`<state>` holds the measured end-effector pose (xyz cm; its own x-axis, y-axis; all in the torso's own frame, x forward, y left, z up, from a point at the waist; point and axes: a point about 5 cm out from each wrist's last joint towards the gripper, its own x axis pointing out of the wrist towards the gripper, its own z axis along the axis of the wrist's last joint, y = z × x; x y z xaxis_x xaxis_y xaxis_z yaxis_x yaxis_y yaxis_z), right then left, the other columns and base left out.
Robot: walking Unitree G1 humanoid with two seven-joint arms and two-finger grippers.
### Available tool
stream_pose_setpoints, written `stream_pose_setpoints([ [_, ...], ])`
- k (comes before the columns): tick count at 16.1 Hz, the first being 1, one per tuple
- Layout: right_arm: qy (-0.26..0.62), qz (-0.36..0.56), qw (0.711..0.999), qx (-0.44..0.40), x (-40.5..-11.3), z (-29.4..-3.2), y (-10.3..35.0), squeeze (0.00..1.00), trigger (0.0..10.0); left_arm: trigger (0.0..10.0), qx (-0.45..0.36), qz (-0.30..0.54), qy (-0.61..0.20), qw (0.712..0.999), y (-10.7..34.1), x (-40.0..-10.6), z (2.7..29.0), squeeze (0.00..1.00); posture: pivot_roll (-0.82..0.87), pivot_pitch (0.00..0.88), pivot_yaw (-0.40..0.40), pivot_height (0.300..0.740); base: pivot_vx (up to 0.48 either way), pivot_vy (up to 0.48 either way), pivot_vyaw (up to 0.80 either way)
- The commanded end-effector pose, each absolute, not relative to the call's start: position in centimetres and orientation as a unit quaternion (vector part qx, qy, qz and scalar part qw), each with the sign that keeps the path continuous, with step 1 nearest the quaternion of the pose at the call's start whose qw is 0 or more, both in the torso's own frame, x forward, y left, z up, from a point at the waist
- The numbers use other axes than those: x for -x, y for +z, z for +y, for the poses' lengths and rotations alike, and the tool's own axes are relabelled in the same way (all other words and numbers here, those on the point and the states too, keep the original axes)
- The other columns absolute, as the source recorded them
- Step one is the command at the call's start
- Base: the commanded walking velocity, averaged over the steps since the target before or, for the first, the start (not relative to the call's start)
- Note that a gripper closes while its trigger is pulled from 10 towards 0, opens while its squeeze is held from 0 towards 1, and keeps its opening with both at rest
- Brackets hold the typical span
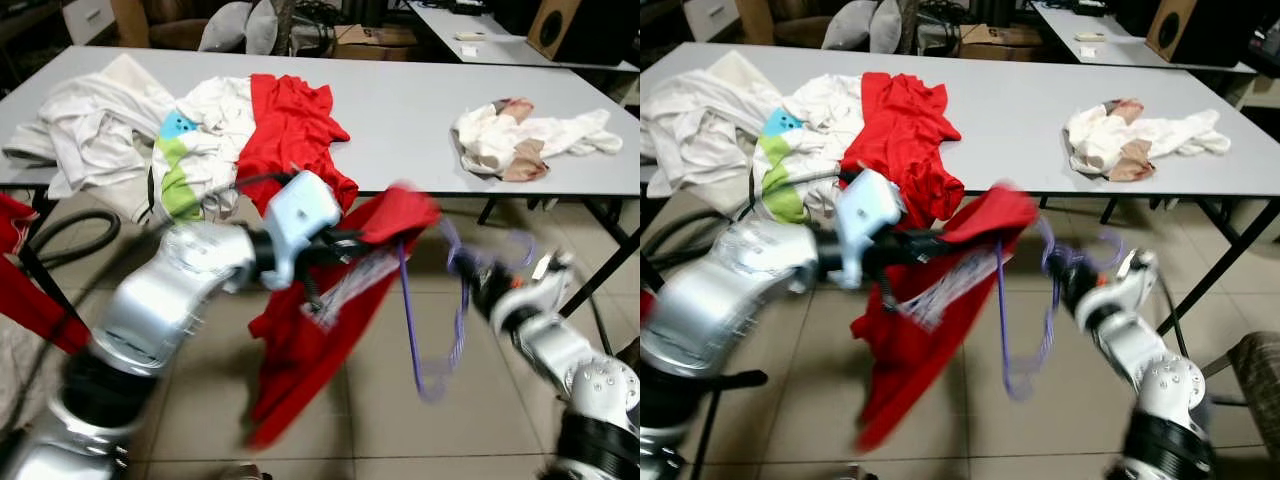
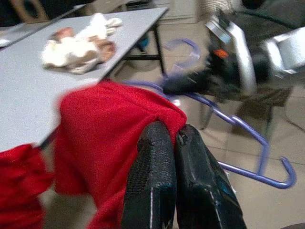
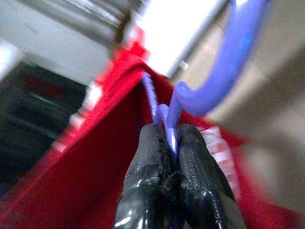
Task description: Hang hanger
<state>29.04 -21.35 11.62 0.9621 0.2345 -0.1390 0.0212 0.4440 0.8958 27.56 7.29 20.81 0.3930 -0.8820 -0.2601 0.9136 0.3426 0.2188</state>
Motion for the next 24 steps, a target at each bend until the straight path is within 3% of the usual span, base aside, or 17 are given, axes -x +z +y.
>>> stream_pose_setpoints([
  [1,0.051,0.075,0.836,-0.541,-29.4,-22.2,13.3,0.00,10.0,10.0,-0.173,0.038,-0.554,0.813,20.4,-27.4,6.7,0.00,-0.05,0.000,-0.021,0.740,0.000,0.000,0.00],
  [4,0.028,0.045,0.789,-0.612,-32.0,-20.7,15.1,0.00,10.0,10.0,-0.195,0.025,-0.560,0.805,18.9,-27.2,4.7,0.00,-0.08,0.000,0.000,0.740,0.000,0.000,0.00],
  [6,0.018,0.018,0.775,-0.631,-33.1,-20.0,16.5,0.00,10.0,10.0,-0.202,0.014,-0.559,0.804,18.9,-27.5,4.5,0.00,-0.08,0.000,0.000,0.740,0.000,0.000,0.00],
  [9,-0.019,0.007,0.768,-0.640,-33.9,-20.2,16.7,0.00,10.0,10.0,-0.201,0.011,-0.581,0.789,19.1,-27.0,4.6,0.00,-0.07,0.000,-0.009,0.740,0.000,0.000,0.00],
  [11,-0.039,0.006,0.780,-0.624,-34.6,-20.5,16.7,0.00,10.0,10.0,-0.188,0.009,-0.594,0.782,19.2,-26.5,4.6,0.00,-0.07,0.000,-0.013,0.740,0.000,0.000,0.00],
  [13,-0.062,-0.017,0.763,-0.644,-35.2,-21.0,17.2,0.00,10.0,10.0,-0.193,0.022,-0.605,0.772,18.8,-26.1,4.7,0.00,-0.06,0.000,-0.018,0.740,0.000,0.000,0.00],
  [16,-0.043,-0.031,0.745,-0.664,-36.0,-20.5,18.3,0.00,10.0,10.0,-0.203,0.042,-0.569,0.796,17.4,-27.4,5.0,0.00,-0.06,0.000,-0.024,0.740,0.000,0.000,0.00],
  [22,-0.035,-0.012,0.766,-0.642,-36.5,-19.7,18.0,0.00,10.0,10.0,-0.200,0.023,-0.574,0.794,18.0,-27.5,4.6,0.00,-0.05,0.000,-0.034,0.740,0.000,0.000,0.00],
  [24,-0.031,0.001,0.783,-0.621,-36.6,-19.3,17.6,0.00,10.0,10.0,-0.143,-0.011,-0.600,0.787,20.1,-26.8,3.8,0.00,-0.05,0.000,-0.038,0.740,0.000,0.000,0.00],
])
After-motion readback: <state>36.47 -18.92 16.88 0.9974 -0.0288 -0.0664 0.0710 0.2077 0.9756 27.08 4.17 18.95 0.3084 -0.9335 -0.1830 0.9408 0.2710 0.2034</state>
